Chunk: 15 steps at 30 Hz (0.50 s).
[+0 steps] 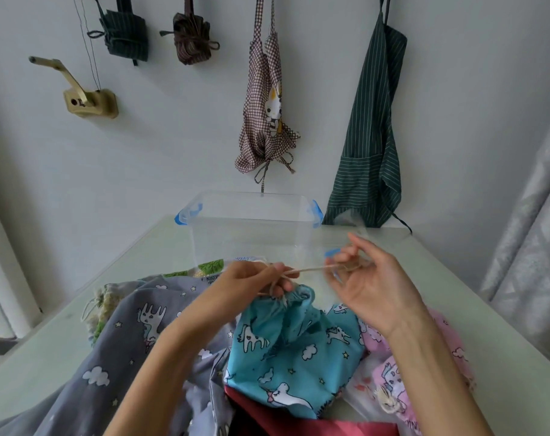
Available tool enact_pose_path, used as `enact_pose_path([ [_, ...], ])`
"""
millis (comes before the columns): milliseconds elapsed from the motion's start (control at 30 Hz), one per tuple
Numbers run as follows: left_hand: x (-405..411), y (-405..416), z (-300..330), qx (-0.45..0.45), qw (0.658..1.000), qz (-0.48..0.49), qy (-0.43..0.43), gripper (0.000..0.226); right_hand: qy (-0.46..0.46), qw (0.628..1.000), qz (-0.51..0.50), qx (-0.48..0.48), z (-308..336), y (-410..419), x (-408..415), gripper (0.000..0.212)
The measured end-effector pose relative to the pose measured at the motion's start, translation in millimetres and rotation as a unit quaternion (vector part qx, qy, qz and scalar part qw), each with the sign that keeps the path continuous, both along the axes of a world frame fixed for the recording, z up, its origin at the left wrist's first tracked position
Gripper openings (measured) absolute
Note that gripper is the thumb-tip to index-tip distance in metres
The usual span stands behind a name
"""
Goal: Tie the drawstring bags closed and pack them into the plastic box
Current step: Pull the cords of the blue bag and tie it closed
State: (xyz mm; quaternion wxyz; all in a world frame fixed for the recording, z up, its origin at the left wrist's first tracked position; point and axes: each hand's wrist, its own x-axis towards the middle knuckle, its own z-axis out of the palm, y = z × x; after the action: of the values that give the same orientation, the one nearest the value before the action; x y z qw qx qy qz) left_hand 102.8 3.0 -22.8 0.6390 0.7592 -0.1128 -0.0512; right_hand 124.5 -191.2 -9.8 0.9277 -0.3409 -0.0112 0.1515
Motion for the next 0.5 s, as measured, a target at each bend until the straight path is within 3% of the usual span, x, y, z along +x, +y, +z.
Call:
enact_pose_path([
  [67,-1.0,7.2,0.4,-0.013,1.0,0.006,0.002,0.034,-0.022,0.977,-0.076,-0.2,-3.2,-10.6,3.2,0.008],
  [100,-0.8,9.9,0.4,-0.018,1.0,0.004,0.003,0.034,-0.034,0.944,-0.107,-0.31,-5.5,-16.1,5.9,0.018],
  [167,-0.8,12.3,-0.1,-0.022,1.0,-0.005,0.004,0.032,-0.039,0.85,-0.153,-0.503,-7.0,-24.8,7.6,0.053],
  [233,-2.4,11.2,1.7,-0.017,1.0,-0.017,0.005,0.031,-0.116,0.745,-0.219,-0.619,-1.3,-25.0,3.1,0.06],
  [267,-4.0,10.4,2.6,-0.018,1.0,-0.022,0.006,0.031,-0.187,0.717,-0.222,-0.633,3.0,-21.8,-0.9,0.052],
  [300,-4.9,10.1,2.5,-0.018,0.999,-0.028,0.005,0.031,-0.25,0.718,-0.182,-0.623,7.1,-16.2,-5.7,0.041],
  [367,-7.3,9.0,3.2,-0.022,0.999,-0.031,0.003,0.031,-0.3,0.723,-0.019,-0.622,11.4,-0.5,-16.0,0.03],
  [400,-7.7,8.7,3.0,-0.02,0.999,-0.028,0.005,0.032,-0.307,0.704,0.035,-0.639,9.8,5.0,-18.4,0.029],
  [500,-6.6,8.5,0.7,-0.001,1.0,-0.021,0.002,0.035,-0.312,0.675,0.017,-0.669,2.6,10.5,-17.6,0.022],
])
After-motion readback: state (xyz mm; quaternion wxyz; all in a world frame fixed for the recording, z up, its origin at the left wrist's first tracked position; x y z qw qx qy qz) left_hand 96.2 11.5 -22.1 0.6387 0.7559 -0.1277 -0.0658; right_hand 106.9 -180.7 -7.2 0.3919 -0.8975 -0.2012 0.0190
